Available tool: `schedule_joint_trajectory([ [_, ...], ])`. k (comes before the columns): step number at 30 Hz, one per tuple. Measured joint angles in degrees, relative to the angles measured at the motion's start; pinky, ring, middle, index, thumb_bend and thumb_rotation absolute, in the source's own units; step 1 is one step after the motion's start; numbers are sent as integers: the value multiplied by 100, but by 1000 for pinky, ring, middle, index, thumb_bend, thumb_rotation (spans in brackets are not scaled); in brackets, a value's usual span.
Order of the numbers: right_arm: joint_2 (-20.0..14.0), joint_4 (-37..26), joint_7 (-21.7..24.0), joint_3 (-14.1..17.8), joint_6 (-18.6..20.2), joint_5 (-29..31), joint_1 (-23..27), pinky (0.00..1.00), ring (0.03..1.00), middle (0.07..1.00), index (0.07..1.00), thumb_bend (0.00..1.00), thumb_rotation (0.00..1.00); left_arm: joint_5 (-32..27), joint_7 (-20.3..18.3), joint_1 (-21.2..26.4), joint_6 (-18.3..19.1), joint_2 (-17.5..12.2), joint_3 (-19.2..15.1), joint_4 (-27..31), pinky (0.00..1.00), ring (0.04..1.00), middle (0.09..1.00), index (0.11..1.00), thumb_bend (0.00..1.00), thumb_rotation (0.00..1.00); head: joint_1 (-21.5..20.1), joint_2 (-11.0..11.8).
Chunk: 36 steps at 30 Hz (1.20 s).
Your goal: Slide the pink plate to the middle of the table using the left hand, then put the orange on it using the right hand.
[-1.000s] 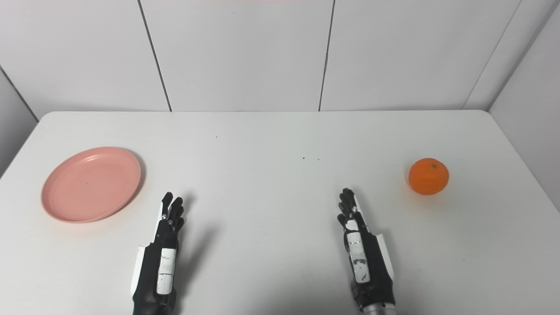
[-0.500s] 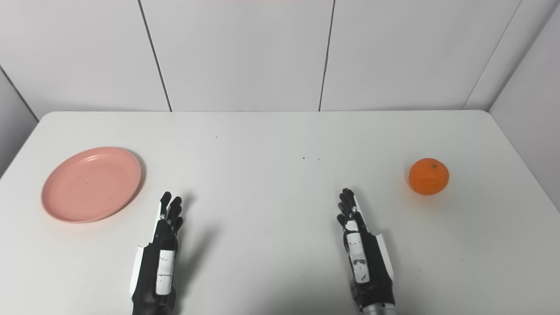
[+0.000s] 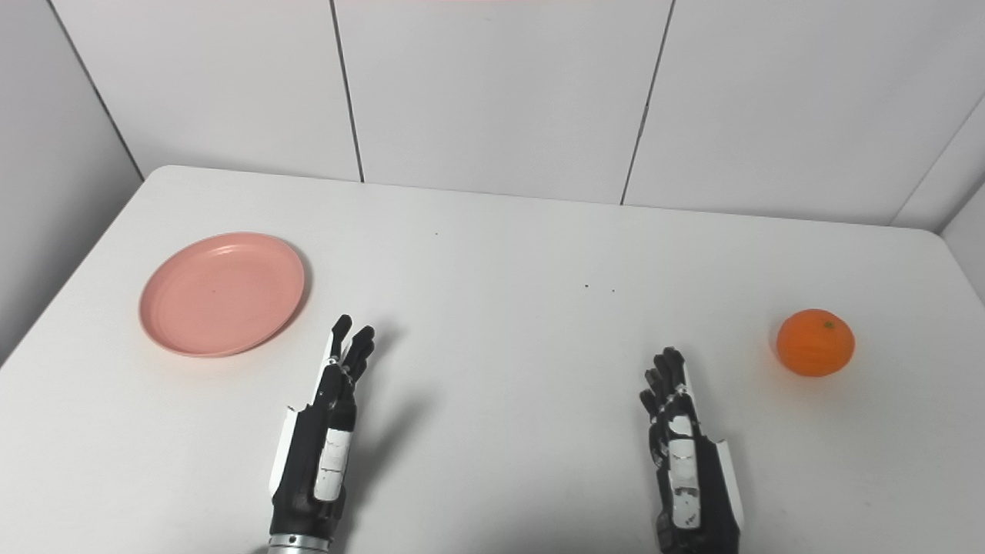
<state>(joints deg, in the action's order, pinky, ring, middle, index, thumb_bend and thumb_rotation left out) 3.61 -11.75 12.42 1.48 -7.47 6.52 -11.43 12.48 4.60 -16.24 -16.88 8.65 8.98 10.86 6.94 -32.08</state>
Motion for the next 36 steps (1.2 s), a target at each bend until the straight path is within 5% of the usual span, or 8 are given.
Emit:
schedule_joint_trajectory([
  [1, -6, 8, 17, 1, -18, 8, 1, 1000, 1000, 1000, 998, 890, 1000, 9, 3, 0, -14, 2, 3, -6, 949, 948, 943, 967, 991, 1000, 174, 165],
  [9, -52, 149, 84, 71, -289, 204, 24, 1000, 1000, 1000, 1000, 877, 1000, 248, 126, 16, -285, 25, 46, -141, 914, 940, 927, 951, 955, 1000, 439, 430],
  [19, -85, 246, 223, 82, -516, 251, 51, 1000, 1000, 1000, 1000, 880, 1000, 260, 155, 49, -494, 42, 20, -241, 889, 926, 915, 942, 976, 1000, 387, 685],
  [36, -103, 311, 222, 72, -582, 182, 75, 1000, 1000, 1000, 1000, 889, 1000, -146, 138, 77, -643, 26, -51, -310, 875, 893, 907, 967, 1000, 1000, 334, 765],
])
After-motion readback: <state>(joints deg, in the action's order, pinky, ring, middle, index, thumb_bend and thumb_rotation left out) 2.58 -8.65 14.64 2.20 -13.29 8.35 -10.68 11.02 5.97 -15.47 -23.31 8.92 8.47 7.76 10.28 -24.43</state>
